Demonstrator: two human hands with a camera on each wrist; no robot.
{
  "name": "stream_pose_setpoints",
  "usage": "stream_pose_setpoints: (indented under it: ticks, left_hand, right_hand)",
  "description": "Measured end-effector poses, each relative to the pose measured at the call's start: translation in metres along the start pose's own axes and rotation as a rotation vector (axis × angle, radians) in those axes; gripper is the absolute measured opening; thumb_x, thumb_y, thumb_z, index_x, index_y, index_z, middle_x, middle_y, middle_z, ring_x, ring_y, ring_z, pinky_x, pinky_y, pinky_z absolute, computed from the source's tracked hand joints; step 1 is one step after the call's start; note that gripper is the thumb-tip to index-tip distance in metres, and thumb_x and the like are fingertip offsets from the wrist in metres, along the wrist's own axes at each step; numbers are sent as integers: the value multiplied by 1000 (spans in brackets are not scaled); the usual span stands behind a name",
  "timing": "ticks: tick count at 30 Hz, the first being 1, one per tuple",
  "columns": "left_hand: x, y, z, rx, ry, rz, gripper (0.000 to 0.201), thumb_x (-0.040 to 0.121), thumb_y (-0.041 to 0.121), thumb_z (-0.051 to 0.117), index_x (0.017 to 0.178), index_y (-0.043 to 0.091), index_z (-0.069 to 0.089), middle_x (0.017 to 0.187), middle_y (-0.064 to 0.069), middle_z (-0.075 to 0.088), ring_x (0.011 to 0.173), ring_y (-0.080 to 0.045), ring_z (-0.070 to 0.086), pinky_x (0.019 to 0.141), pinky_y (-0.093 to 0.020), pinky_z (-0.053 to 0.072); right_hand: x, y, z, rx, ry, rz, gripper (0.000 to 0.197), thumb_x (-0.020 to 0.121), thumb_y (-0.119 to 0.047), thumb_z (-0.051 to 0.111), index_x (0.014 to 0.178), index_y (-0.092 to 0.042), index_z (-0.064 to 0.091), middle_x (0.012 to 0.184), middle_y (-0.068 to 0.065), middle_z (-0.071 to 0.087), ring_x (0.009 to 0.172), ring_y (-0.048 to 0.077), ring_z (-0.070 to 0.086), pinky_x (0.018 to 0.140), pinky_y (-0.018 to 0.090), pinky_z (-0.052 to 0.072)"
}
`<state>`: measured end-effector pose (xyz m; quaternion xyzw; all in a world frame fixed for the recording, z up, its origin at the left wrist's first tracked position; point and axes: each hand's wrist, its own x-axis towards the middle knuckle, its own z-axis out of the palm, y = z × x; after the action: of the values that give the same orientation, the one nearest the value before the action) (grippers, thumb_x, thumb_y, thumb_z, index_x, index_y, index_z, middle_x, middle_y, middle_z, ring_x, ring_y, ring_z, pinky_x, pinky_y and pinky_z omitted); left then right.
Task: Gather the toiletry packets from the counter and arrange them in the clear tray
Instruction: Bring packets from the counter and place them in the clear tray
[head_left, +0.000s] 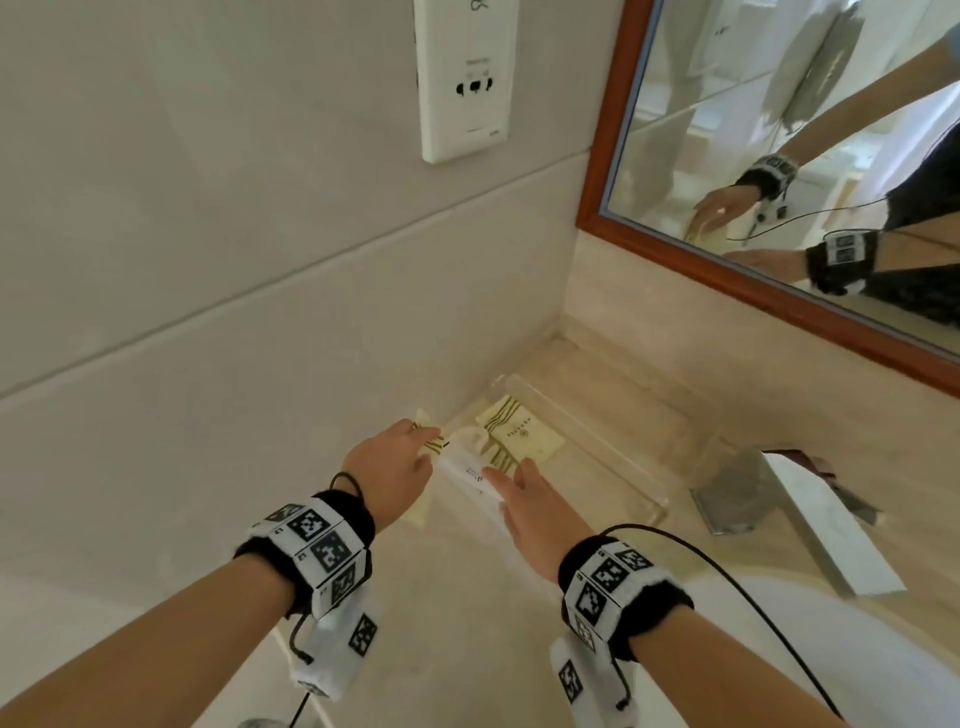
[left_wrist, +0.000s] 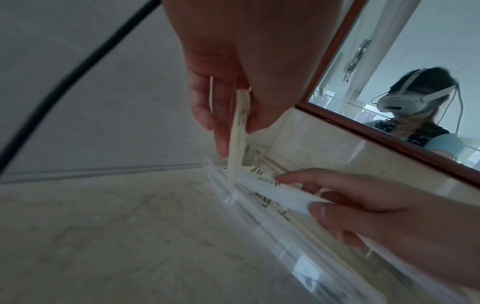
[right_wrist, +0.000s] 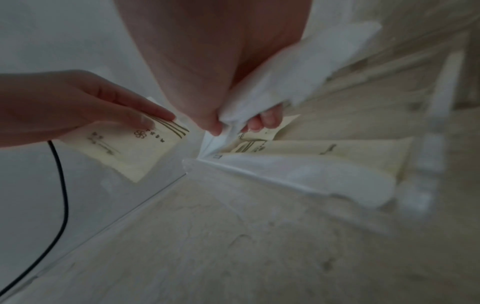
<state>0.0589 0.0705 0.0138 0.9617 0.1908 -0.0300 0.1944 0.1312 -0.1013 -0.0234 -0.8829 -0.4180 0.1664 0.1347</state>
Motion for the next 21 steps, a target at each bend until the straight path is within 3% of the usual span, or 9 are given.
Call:
stream_pose_setpoints:
  ticks: [3,6,13,18,21]
  left_hand:
    - [4,-6,-1,-31,21,12,41,95,18,43,136,20,46,126,-7,55,107,-27,59,89,-35,48]
    - [10,-5,-2,-57,53,28,41,95,17,43,136,21,46,123,-7,55,104,-27,60,86,-34,47]
    - [21,4,-2,-131,63,43,44,94,18,43,138,22,43,125,-5,52,98,-27,60,84,-33,48]
    - [30,10,-1,-218,61,52,52,92,15,46,142,19,34,130,-8,46,104,-26,57,92,-37,49]
    - [37,14,3,-277,63,63,55,91,11,50,143,17,33,127,-9,47,93,-26,59,91,-36,50]
  right_hand:
    - [7,0,4,-49,-53,-27,35,102,-22,34,137,-19,38,127,14,42,100,22,45,84,32,45]
    - [13,5,-2,-78,-102,-34,42,99,-13,39,139,-25,39,128,11,42,112,26,48,90,37,49]
    - [16,5,-13,-62,-138,-22,34,95,-11,45,128,-12,51,127,10,50,107,28,56,90,36,48]
    - [16,8,-17,-72,-208,16,41,95,-18,52,135,-17,44,129,9,47,107,30,59,91,37,50]
    - [9,8,-13,-64,-194,16,50,95,-10,50,141,-24,38,128,6,49,105,26,61,90,32,51]
